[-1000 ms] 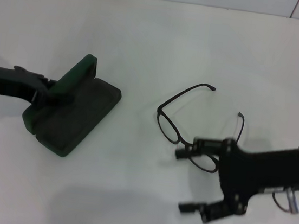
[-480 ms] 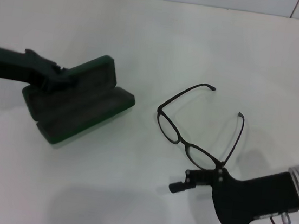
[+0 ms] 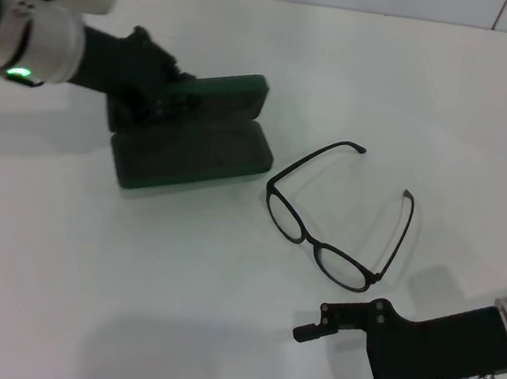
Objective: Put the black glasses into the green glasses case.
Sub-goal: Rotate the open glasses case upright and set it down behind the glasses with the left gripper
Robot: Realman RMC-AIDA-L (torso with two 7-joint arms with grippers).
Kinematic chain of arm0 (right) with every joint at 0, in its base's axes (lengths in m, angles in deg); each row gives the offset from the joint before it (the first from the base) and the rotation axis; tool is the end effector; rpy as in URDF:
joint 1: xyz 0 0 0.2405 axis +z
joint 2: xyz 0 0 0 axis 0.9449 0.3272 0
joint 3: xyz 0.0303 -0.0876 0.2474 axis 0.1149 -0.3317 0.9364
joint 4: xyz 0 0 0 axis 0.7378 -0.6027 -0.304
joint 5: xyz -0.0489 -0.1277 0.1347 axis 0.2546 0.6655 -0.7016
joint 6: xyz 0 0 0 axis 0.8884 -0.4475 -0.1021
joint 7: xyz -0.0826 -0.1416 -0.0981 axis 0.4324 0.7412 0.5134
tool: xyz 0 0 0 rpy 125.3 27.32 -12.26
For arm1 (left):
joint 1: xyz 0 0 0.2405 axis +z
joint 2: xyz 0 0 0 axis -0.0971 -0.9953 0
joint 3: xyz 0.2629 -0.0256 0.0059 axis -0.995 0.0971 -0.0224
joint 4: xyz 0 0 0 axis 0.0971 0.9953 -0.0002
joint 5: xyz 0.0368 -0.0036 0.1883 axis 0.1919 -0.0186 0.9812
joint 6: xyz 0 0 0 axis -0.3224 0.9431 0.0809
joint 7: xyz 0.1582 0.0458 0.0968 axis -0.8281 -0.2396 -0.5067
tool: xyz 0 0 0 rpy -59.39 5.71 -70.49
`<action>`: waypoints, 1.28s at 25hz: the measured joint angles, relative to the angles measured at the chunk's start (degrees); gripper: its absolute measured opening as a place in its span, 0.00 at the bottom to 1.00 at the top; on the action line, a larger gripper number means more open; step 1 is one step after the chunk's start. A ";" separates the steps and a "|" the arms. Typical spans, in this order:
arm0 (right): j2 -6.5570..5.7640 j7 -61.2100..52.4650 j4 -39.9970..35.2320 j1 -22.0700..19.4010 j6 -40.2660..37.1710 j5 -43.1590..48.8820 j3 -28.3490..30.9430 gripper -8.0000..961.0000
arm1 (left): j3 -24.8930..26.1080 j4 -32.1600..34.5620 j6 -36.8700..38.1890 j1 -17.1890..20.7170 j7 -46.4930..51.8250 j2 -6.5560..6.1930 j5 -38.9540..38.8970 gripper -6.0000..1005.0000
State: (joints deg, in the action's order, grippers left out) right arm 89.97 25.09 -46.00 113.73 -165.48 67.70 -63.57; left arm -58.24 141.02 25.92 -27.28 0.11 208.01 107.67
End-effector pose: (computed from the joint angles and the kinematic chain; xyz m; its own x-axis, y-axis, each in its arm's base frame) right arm 0.1976 0.2585 -0.1080 0.8690 0.1732 -0.4635 0.2738 -0.9486 0.1588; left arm -0.2289 0.3943 -0.0239 0.9945 0.0986 -0.0359 0.0733 -0.8977 -0.4345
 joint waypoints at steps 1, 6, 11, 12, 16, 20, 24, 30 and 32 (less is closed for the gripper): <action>0.00 0.01 0.00 0.00 0.00 0.01 0.01 0.89 | -1.14 -0.41 -0.92 -0.67 -0.28 -0.05 0.00 0.21; 0.09 0.04 -0.09 -0.17 -0.07 0.03 0.01 0.89 | -4.38 -4.29 -1.61 -4.72 -3.13 0.00 -0.13 0.21; 0.18 0.05 -0.23 -1.43 -0.40 0.06 1.11 0.89 | -5.50 -10.79 -1.42 -9.50 -5.15 0.23 -1.36 0.22; 0.16 0.05 -0.23 -1.84 -0.61 0.16 1.76 0.89 | -5.65 -12.00 -1.47 -10.56 -5.23 0.29 -1.59 0.22; 0.19 0.12 -0.23 -2.66 -0.58 0.22 2.89 0.89 | -7.34 -13.71 -3.11 -11.54 -5.11 0.50 -3.92 0.22; 0.09 0.20 -0.23 -4.56 -0.57 0.27 6.56 0.89 | -9.78 -13.87 -5.68 -10.80 -4.45 0.59 -4.81 0.22; -0.21 0.22 -0.25 -5.39 -0.73 0.28 8.44 0.89 | -9.66 -13.35 -6.88 -9.45 -2.80 0.55 -7.13 0.28; -0.54 -1.56 -1.09 -5.46 -0.73 0.22 12.27 0.89 | -7.73 -12.70 -6.80 -5.67 -3.52 0.23 -19.29 0.40; -1.51 -5.02 -2.79 -5.47 -0.26 0.23 13.99 0.89 | -7.70 -12.18 -6.84 -3.14 -3.90 0.27 -24.65 0.46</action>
State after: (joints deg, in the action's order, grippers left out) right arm 88.46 20.07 -48.79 108.26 -165.74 67.93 -49.58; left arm -65.94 128.84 19.08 -30.42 -3.79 208.28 83.02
